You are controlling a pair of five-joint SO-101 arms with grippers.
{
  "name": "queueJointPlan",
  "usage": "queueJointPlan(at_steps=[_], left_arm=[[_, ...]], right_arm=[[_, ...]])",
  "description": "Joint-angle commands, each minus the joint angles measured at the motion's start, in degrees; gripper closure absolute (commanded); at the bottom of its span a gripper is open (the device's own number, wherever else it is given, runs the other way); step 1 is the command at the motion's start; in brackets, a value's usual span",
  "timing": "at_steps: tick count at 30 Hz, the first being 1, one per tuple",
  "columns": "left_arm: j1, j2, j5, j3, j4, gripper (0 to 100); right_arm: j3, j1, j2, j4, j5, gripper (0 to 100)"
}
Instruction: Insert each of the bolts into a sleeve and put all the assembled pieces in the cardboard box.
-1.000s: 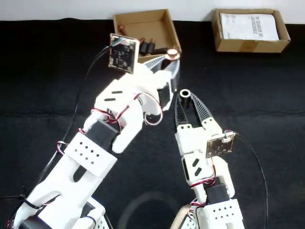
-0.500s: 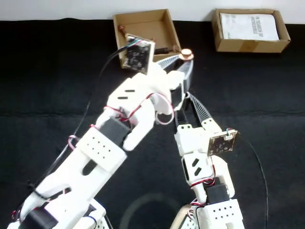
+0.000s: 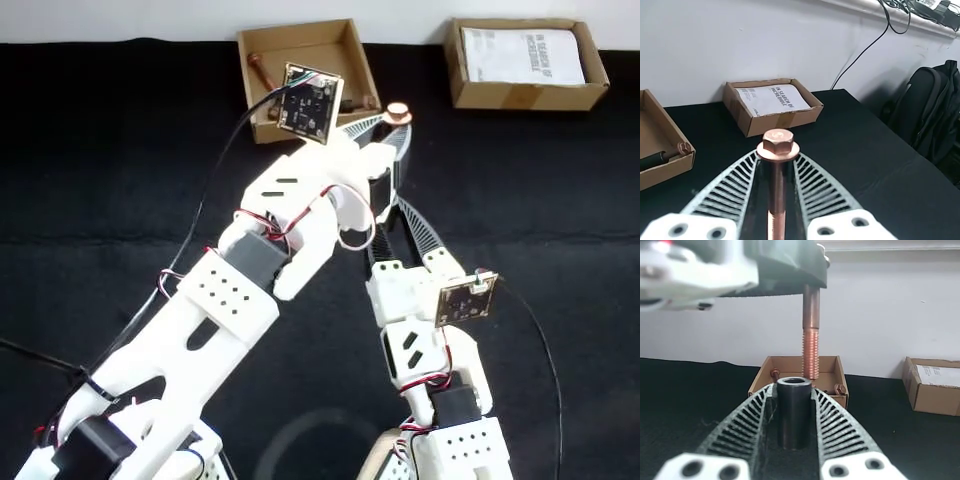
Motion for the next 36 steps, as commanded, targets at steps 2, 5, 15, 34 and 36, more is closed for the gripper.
queueJointPlan(at_steps=[2, 5, 15, 34, 36], left_arm=[[0.6, -4.2, -0.3, -3.5, -1.2, 99], [0.3, -5.3, -0.3, -3.0, -0.9, 99], [0.5, -7.3, 0.0, -2.9, 5.2, 99], [5.7, -7.8, 2.5, 5.9, 5.1, 99], [6.1, -7.7, 2.5, 5.9, 5.1, 99]], right_arm=[[7.6, 0.0, -0.3, 0.1, -0.4, 99.1], [7.6, 0.0, -0.4, 0.1, -0.4, 99.1], [7.5, 0.0, -0.4, 0.1, -0.4, 99.1], [7.4, 0.0, -0.3, 0.1, -0.4, 99.1], [7.4, 0.0, -0.4, 0.1, -0.4, 99.1]])
